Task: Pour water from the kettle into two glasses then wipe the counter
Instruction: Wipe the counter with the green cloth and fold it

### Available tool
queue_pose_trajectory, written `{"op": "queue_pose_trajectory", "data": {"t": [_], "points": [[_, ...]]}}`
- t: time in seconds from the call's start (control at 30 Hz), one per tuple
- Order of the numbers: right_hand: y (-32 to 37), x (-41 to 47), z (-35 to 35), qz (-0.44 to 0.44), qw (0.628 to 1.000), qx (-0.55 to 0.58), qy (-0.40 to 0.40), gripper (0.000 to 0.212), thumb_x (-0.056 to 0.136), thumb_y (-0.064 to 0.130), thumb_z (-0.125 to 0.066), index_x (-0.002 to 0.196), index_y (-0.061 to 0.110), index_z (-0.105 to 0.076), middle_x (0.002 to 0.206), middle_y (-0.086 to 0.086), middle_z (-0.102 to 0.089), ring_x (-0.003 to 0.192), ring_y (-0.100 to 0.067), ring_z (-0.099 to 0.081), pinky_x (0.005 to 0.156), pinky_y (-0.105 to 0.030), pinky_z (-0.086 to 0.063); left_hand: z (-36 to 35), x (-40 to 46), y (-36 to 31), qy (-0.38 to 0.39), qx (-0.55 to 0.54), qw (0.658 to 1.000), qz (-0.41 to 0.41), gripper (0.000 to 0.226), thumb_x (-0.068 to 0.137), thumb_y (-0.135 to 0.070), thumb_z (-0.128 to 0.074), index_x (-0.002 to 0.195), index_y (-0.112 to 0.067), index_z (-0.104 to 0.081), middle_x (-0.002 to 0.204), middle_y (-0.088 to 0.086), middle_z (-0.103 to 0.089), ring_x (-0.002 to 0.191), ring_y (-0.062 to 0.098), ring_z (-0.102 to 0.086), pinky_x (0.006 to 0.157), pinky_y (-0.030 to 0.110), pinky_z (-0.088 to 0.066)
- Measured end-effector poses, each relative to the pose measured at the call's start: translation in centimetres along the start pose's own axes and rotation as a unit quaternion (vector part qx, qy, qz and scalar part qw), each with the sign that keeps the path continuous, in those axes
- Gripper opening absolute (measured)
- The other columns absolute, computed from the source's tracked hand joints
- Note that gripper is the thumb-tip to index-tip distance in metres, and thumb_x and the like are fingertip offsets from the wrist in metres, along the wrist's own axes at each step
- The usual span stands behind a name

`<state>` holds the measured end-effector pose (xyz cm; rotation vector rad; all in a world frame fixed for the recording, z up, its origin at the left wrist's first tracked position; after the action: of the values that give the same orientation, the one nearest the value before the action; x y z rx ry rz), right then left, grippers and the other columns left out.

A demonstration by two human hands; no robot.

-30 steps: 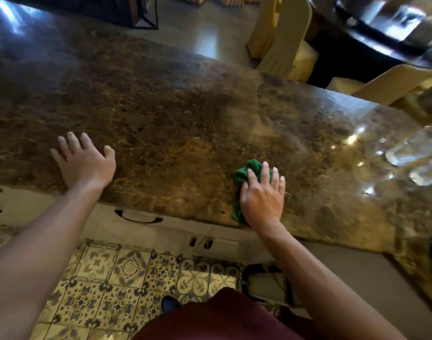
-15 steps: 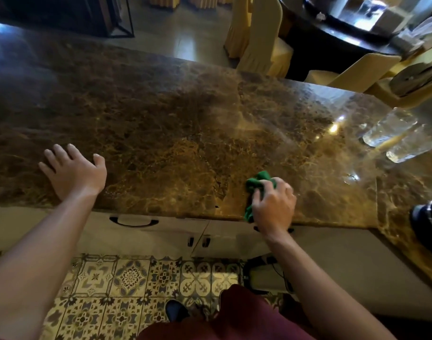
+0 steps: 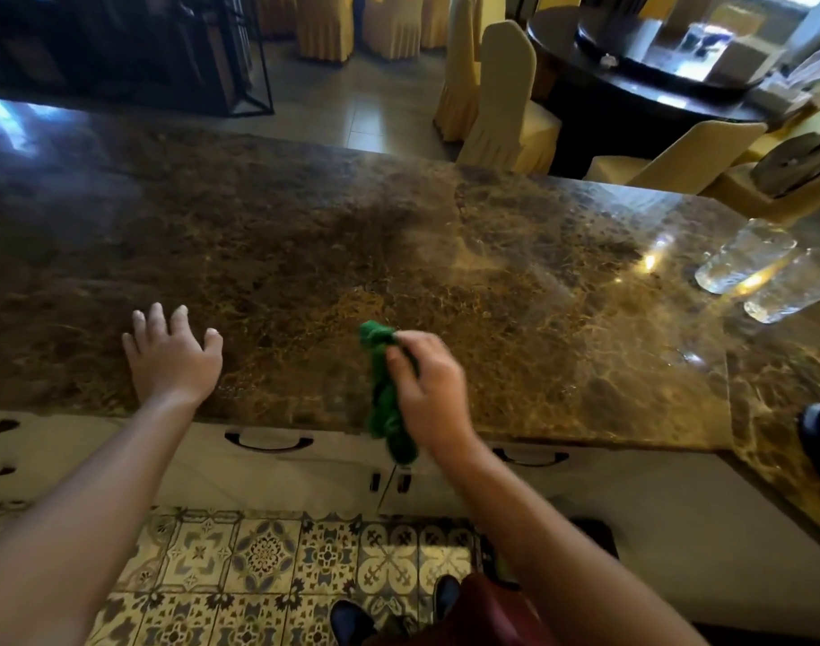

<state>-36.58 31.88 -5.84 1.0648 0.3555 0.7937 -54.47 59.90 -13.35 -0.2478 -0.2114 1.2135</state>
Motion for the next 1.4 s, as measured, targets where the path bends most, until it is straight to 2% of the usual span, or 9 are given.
{"op": "queue_pose_trajectory", "data": {"t": [0.17,0.4,0.53,0.67,0.8,0.93,1.07,1.2,1.4], "points": [[-7.2,2.5,12.5,-0.017,0.956,-0.239,-0.172,0.029,0.106,0.025,-0.060,0.128,0.012,-0.072,0.127,-0.007,-0.069,0.115,-0.027,-0.063,0.099,-0.044,-0.052,-0.7,-0.2,-0.5,-0.006,0.023,1.000,-0.007,0.065,0.104,-0.046,-0.038,0.157,-0.008,-0.036,0.169,0.018,-0.024,0.159,0.036,-0.011,0.128,0.054,-0.006],[-13.8,0.6,14.7,-0.178,0.907,-0.342,-0.171,0.035,0.101,0.029,-0.067,0.130,0.012,-0.074,0.142,-0.018,-0.060,0.132,-0.044,-0.053,0.110,-0.052,-0.042,-1.1,0.0,-0.3,-0.023,0.034,0.999,-0.011,0.064,0.104,-0.044,-0.040,0.156,-0.006,-0.037,0.167,0.021,-0.028,0.157,0.038,-0.016,0.127,0.056,-0.009],[-10.9,-1.9,9.5,-0.118,0.925,-0.320,-0.169,0.033,0.098,0.027,-0.070,0.128,0.014,-0.075,0.139,-0.014,-0.062,0.134,-0.036,-0.053,0.112,-0.052,-0.042,-1.1,0.0,-0.4,-0.035,0.032,0.999,-0.007,0.063,0.103,-0.042,-0.044,0.154,-0.004,-0.041,0.166,0.022,-0.030,0.156,0.039,-0.019,0.126,0.056,-0.011],[-6.8,-2.2,3.7,-0.051,0.972,-0.217,-0.074,0.029,0.101,0.024,-0.068,0.129,0.016,-0.073,0.137,-0.003,-0.063,0.132,-0.021,-0.051,0.115,-0.039,-0.040,-0.9,-0.1,-0.3,-0.029,0.034,0.999,-0.010,0.064,0.104,-0.043,-0.042,0.155,-0.005,-0.039,0.167,0.021,-0.029,0.157,0.038,-0.018,0.127,0.056,-0.010],[-2.1,-1.2,0.6,-0.038,0.998,-0.023,0.038,0.023,0.104,0.023,-0.066,0.125,0.018,-0.074,0.119,0.006,-0.069,0.111,-0.008,-0.065,0.098,-0.031,-0.058,-0.4,0.0,0.1,0.003,0.034,0.999,-0.012,0.064,0.106,-0.044,-0.036,0.158,-0.007,-0.034,0.169,0.019,-0.023,0.159,0.035,-0.012,0.128,0.054,-0.007],[1.3,-0.1,1.3,-0.019,0.997,0.049,0.053,0.020,0.104,0.020,-0.068,0.122,0.017,-0.074,0.116,0.005,-0.071,0.103,-0.005,-0.070,0.087,-0.017,-0.058,1.2,-1.1,-1.5,-0.047,-0.055,0.995,-0.064,0.058,0.103,-0.042,-0.046,0.144,-0.001,-0.053,0.160,0.024,-0.039,0.154,0.040,-0.025,0.124,0.056,-0.017],[2.9,0.6,3.3,0.010,0.999,0.039,0.032,0.023,0.106,0.019,-0.065,0.126,0.014,-0.074,0.118,0.005,-0.070,0.109,-0.008,-0.069,0.097,-0.030,-0.060,6.1,-6.6,-9.1,-0.067,-0.259,0.947,-0.181,0.060,0.100,-0.055,-0.039,0.119,-0.008,-0.071,0.125,0.011,-0.068,0.121,0.023,-0.059,0.105,0.035,-0.043],[4.1,0.0,4.9,0.103,0.994,-0.039,0.002,0.030,0.106,0.025,-0.061,0.131,0.015,-0.073,0.131,0.001,-0.070,0.122,-0.015,-0.064,0.106,-0.043,-0.054,9.5,-13.1,-15.8,0.176,-0.390,0.884,-0.190,0.057,0.087,-0.076,-0.044,0.109,-0.030,-0.070,0.099,-0.012,-0.072,0.089,-0.004,-0.067,0.074,0.010,-0.047],[4.5,-1.1,8.3,0.123,0.991,-0.012,0.043,0.042,0.102,0.011,-0.060,0.143,0.018,-0.065,0.152,0.001,-0.059,0.143,-0.013,-0.052,0.119,-0.040,-0.047,9.7,-14.9,-18.8,0.204,-0.539,0.806,-0.136,0.025,0.100,-0.039,-0.061,0.114,-0.020,-0.070,0.103,0.003,-0.076,0.098,0.014,-0.074,0.080,0.027,-0.060]]}}
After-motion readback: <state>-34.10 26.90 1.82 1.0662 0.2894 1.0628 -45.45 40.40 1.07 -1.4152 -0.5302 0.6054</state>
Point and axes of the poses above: each hand's wrist, its own x-axis towards the middle knuckle, its own z-axis out of the back of the hand, y = z × x, the point moved 1 cm from there along x, towards the middle knuckle
